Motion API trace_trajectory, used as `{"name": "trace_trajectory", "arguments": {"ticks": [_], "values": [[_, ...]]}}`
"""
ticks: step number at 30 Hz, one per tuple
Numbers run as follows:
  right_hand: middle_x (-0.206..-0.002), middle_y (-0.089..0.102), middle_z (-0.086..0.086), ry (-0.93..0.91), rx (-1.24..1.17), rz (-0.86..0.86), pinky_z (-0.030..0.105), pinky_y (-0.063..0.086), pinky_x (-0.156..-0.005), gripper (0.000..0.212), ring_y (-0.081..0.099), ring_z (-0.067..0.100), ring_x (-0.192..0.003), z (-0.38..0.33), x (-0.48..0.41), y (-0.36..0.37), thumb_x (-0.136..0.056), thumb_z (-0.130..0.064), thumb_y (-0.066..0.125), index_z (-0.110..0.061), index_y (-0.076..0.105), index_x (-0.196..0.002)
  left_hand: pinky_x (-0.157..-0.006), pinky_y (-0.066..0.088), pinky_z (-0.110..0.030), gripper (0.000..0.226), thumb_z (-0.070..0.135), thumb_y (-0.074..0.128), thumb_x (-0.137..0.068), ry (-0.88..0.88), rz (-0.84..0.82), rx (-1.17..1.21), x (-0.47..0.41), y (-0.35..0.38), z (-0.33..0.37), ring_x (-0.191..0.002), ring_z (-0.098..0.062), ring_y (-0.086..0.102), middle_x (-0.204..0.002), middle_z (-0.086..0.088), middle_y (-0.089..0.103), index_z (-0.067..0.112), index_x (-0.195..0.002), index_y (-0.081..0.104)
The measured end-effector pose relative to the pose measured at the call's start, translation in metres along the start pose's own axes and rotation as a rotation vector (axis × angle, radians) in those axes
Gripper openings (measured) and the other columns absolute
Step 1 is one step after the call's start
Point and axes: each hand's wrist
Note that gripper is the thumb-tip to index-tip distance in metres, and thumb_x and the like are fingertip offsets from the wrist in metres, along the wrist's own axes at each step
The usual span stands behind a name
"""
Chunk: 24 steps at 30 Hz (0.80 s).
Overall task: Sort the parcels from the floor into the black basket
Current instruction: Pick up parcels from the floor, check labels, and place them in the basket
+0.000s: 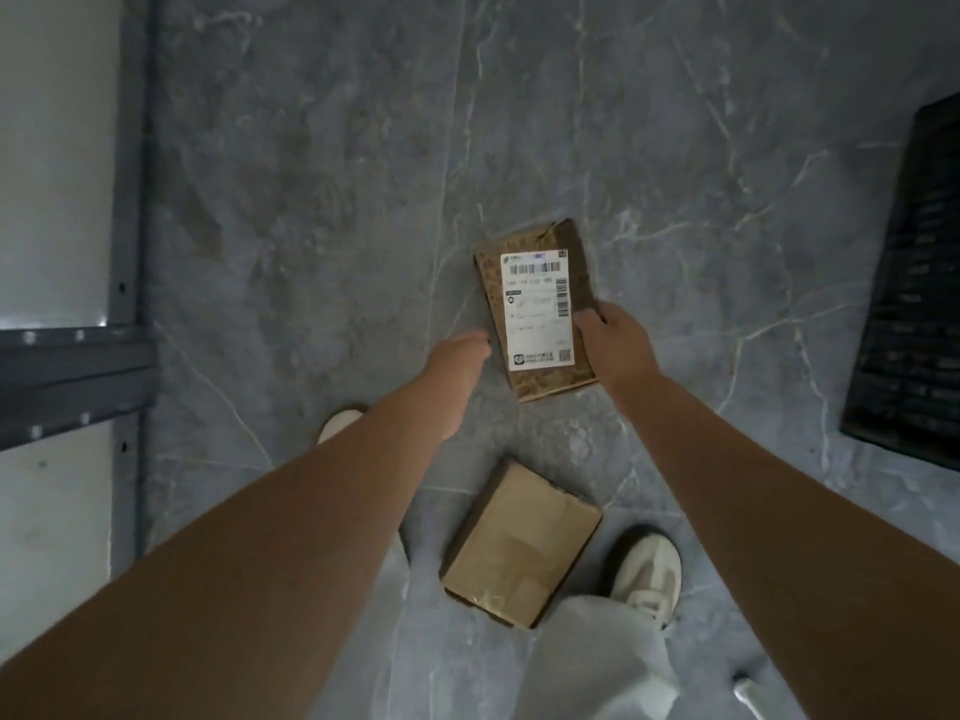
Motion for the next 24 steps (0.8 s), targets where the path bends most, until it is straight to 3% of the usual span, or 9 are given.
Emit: {"name": "trace_trajectory", "arguments": {"ticks": [1,3,5,8,11,15,20,24], "values": [[-0.101,0.067,0.003,-0.038,-0.013,0.025,0.013,0.047,-0.059,0.026,0.064,0.011,-0.082,0.0,0.002,0.004,-0.096,-0.019,0.044,-0.016,0.064,-0.112,-0.109,0.038,-0.038,0.034,0.016,0.05,-0.091,-0.014,-0.019,0.061,0.002,0.006,0.0,-0.121,-0.024,0.053,-0.131,-0.006,0.06,0.012,-0.123,0.062],[-0.098,0.067,0.0,-0.08,-0.058,0.055,0.016,0.05,-0.065,0.029,0.063,0.01,-0.081,-0.003,0.013,0.009,-0.095,-0.016,0.044,-0.017,0.065,-0.115,-0.109,0.041,-0.045,0.029,0.009,0.045,-0.095,-0.004,-0.038,0.17,0.007,0.014,-0.003,-0.119,-0.029,0.059,-0.123,-0.01,0.067,0.014,-0.116,0.064],[-0.1,0.068,0.0,-0.102,-0.097,0.059,0.024,0.052,-0.07,0.031,0.064,0.014,-0.086,-0.013,0.031,0.011,-0.094,-0.015,0.043,-0.017,0.065,-0.116,-0.105,0.046,-0.045,0.037,0.0,0.042,-0.094,0.032,-0.017,0.233,0.019,0.01,-0.001,-0.117,-0.03,0.061,-0.121,-0.012,0.069,0.011,-0.121,0.064],[-0.091,0.067,-0.007,-0.156,-0.126,0.034,0.014,0.046,-0.057,0.028,0.062,0.004,-0.078,-0.044,0.065,0.003,-0.095,-0.016,0.041,-0.021,0.065,-0.109,-0.097,0.049,-0.036,0.042,-0.001,0.042,-0.093,0.102,0.015,0.258,0.056,-0.011,0.01,-0.115,-0.024,0.063,-0.12,-0.009,0.07,0.013,-0.125,0.064],[-0.09,0.07,-0.003,-0.193,-0.179,0.014,0.018,0.05,-0.057,0.03,0.066,0.01,-0.079,-0.09,0.11,-0.016,-0.096,-0.016,0.041,-0.02,0.068,-0.108,-0.105,0.043,-0.041,0.038,0.001,0.042,-0.092,0.176,0.071,0.246,0.113,-0.035,0.04,-0.118,-0.023,0.061,-0.115,-0.004,0.071,0.024,-0.105,0.069],[-0.092,0.072,-0.003,-0.296,-0.231,-0.015,0.027,0.057,-0.066,0.032,0.07,0.015,-0.082,-0.169,0.191,-0.056,-0.095,-0.015,0.042,-0.021,0.07,-0.108,-0.107,0.044,-0.048,0.036,0.005,0.049,-0.087,0.301,0.167,0.25,0.219,-0.062,0.095,-0.114,-0.028,0.064,-0.109,-0.004,0.074,0.025,-0.105,0.073],[-0.1,0.073,0.001,-0.474,-0.229,-0.093,0.035,0.058,-0.082,0.032,0.07,0.018,-0.092,-0.284,0.307,-0.142,-0.094,-0.018,0.041,-0.019,0.071,-0.107,-0.101,0.046,-0.042,0.033,0.009,0.051,-0.089,0.531,0.337,0.324,0.396,-0.082,0.18,-0.115,-0.024,0.06,-0.115,-0.003,0.07,0.037,-0.094,0.069],[-0.099,0.072,-0.002,-0.722,-0.227,-0.133,0.026,0.053,-0.077,0.028,0.066,0.012,-0.089,-0.375,0.419,-0.216,-0.097,-0.016,0.042,-0.024,0.068,-0.094,-0.099,0.049,-0.043,0.021,0.021,0.061,-0.077,0.789,0.454,0.412,0.553,-0.102,0.231,-0.11,-0.025,0.064,-0.108,-0.002,0.073,0.032,-0.088,0.074]]}}
Point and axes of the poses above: each hand's wrist, its own x-axis away from the middle knuckle, its own y-axis out of the palm, z = x × y
